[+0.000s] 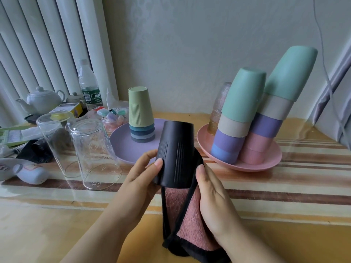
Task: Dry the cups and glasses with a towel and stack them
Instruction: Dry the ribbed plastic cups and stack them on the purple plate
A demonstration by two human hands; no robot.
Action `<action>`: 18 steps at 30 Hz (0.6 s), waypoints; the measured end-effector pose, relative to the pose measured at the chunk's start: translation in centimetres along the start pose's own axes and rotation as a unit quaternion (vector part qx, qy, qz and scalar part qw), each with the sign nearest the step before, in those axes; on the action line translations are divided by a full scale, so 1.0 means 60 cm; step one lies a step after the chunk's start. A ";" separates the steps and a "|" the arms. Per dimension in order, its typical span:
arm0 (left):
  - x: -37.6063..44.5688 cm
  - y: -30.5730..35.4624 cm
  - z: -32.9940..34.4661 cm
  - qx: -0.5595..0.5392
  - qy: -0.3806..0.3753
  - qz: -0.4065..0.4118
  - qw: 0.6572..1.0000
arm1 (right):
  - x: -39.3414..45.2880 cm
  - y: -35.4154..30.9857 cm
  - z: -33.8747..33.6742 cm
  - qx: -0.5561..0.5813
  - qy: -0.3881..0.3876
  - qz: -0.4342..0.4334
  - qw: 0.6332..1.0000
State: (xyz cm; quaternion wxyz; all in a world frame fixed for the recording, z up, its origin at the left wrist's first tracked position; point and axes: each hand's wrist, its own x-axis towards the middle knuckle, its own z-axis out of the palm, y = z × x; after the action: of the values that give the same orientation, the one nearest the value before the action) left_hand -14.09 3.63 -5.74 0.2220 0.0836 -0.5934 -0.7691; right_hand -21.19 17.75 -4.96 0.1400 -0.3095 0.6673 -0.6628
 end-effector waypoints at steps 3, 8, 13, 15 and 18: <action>0.000 -0.002 0.004 0.058 0.011 0.002 0.998 | -0.001 0.005 0.002 -0.024 -0.009 -0.023 0.999; -0.017 0.009 0.026 0.179 0.042 0.036 0.982 | -0.002 0.021 0.006 -0.103 -0.025 -0.066 0.992; -0.015 0.007 0.027 0.213 0.048 0.060 0.974 | -0.002 0.018 0.008 -0.055 -0.023 -0.082 0.995; -0.018 0.005 0.030 0.227 0.002 0.063 0.972 | -0.003 0.007 0.004 -0.019 -0.005 -0.071 0.997; -0.021 -0.005 0.034 0.234 -0.074 0.030 0.969 | 0.000 -0.007 -0.013 0.017 0.058 -0.041 0.997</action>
State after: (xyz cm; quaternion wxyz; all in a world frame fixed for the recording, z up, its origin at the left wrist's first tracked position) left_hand -13.83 6.03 -5.65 0.1744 0.0584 -0.7741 -0.6058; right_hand -21.55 18.38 -4.47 0.0790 -0.2955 0.6492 -0.6964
